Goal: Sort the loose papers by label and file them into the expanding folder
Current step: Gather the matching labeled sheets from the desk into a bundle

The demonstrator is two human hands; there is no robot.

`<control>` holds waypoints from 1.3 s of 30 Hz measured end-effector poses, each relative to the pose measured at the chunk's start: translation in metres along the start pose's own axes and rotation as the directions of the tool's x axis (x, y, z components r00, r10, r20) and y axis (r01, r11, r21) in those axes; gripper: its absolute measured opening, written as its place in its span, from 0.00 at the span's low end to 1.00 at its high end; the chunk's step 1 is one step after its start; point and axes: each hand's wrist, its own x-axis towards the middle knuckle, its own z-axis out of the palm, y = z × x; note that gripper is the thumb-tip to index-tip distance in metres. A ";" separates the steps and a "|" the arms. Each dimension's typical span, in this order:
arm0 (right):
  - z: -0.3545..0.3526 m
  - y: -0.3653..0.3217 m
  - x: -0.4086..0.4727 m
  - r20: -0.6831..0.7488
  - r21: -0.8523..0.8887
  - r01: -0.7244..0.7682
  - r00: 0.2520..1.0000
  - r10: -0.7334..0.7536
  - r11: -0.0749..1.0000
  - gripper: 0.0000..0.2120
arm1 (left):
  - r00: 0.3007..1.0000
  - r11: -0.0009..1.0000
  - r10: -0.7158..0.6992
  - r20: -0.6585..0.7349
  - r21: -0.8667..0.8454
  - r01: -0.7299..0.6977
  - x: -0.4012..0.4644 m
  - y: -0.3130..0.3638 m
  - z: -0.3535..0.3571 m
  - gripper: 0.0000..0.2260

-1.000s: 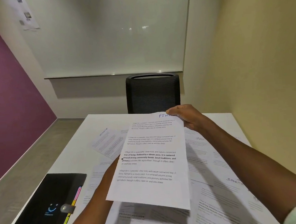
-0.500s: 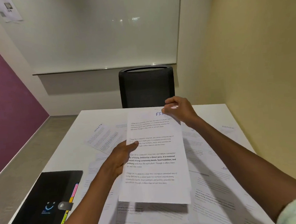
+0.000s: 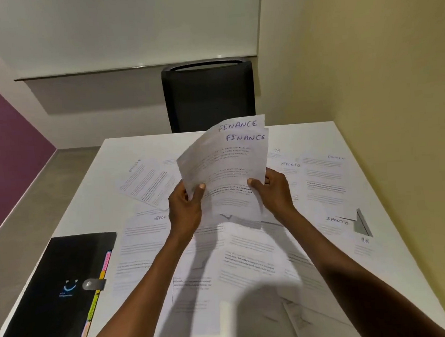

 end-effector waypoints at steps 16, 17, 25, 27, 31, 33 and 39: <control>0.014 0.079 -0.038 0.151 -0.012 -0.231 0.961 0.230 0.973 0.15 | 0.967 0.967 -0.251 0.050 0.047 0.249 -0.020 -0.070 0.008 0.18; 0.015 0.083 -0.039 0.162 -0.023 -0.234 0.958 0.235 0.972 0.16 | 0.963 0.963 -0.264 0.058 0.070 0.259 -0.020 -0.073 0.008 0.17; 0.008 0.093 -0.034 0.187 -0.075 -0.202 0.959 0.213 0.976 0.13 | 0.954 0.950 -0.294 0.054 0.122 0.286 -0.005 -0.082 0.012 0.17; 0.004 0.092 -0.032 0.195 -0.074 -0.199 0.958 0.210 0.977 0.12 | 0.956 0.954 -0.289 0.043 0.092 0.284 0.002 -0.078 0.011 0.17; -0.005 0.088 -0.032 0.169 -0.067 -0.216 0.960 0.224 0.974 0.08 | 0.947 0.949 -0.315 0.057 0.037 0.313 0.014 -0.071 0.012 0.15; -0.008 0.084 -0.033 0.161 -0.048 -0.212 0.963 0.218 0.976 0.08 | 0.937 0.940 -0.339 0.085 0.006 0.340 0.016 -0.064 0.014 0.12; -0.015 0.077 -0.035 0.150 -0.019 -0.237 0.960 0.237 0.971 0.14 | 0.921 0.930 -0.351 0.170 -0.052 0.364 0.017 -0.042 0.021 0.09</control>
